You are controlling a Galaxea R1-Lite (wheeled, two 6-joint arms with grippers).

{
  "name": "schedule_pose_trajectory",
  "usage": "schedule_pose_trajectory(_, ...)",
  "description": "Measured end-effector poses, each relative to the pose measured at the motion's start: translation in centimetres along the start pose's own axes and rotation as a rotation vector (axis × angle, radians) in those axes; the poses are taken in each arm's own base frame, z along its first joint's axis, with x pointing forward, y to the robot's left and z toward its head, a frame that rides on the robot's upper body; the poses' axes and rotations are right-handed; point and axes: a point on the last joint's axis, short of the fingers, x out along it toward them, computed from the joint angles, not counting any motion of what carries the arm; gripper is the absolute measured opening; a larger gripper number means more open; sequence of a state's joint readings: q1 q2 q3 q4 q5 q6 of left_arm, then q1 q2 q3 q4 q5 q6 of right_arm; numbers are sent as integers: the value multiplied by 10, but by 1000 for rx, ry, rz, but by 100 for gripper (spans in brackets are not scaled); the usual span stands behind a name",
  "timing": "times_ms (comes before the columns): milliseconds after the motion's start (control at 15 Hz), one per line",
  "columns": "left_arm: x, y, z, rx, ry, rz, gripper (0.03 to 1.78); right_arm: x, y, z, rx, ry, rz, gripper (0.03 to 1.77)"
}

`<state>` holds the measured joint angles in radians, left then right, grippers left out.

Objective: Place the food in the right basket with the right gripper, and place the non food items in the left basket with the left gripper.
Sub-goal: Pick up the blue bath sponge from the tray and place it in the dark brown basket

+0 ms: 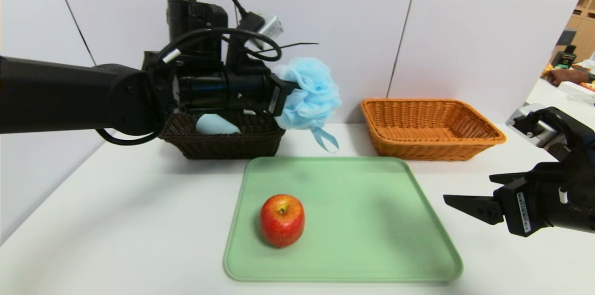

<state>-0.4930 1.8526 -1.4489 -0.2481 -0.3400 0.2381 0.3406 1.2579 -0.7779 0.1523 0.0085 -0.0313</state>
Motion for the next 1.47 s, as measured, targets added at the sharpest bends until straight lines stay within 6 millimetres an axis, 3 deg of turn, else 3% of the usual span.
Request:
schedule_pose_trajectory(267, -30, 39, 1, -16, 28, 172, 23, -1, 0, 0, 0, -3, 2, 169)
schedule_pose_trajectory(467, -47, 65, -10, -47, 86, 252, 23, -1, 0, -1, -1, 0, 1, 169)
schedule_pose_trajectory(867, -36, 82, -37, -83, 164, 307, 23, 0, 2, -3, -5, 5, 9, 169)
schedule_pose_trajectory(933, -34, 84, -41, -88, 174, 308, 28, -1, 2, -3, -4, 5, 8, 169)
schedule_pose_trajectory(1200, -27, 88, -48, -99, 185, 308, 85, -2, 0, -4, 2, 2, 1, 169)
schedule_pose_trajectory(1467, -26, 89, -47, -104, 180, 312, 119, -3, 0, -3, 1, -3, 1, 169)
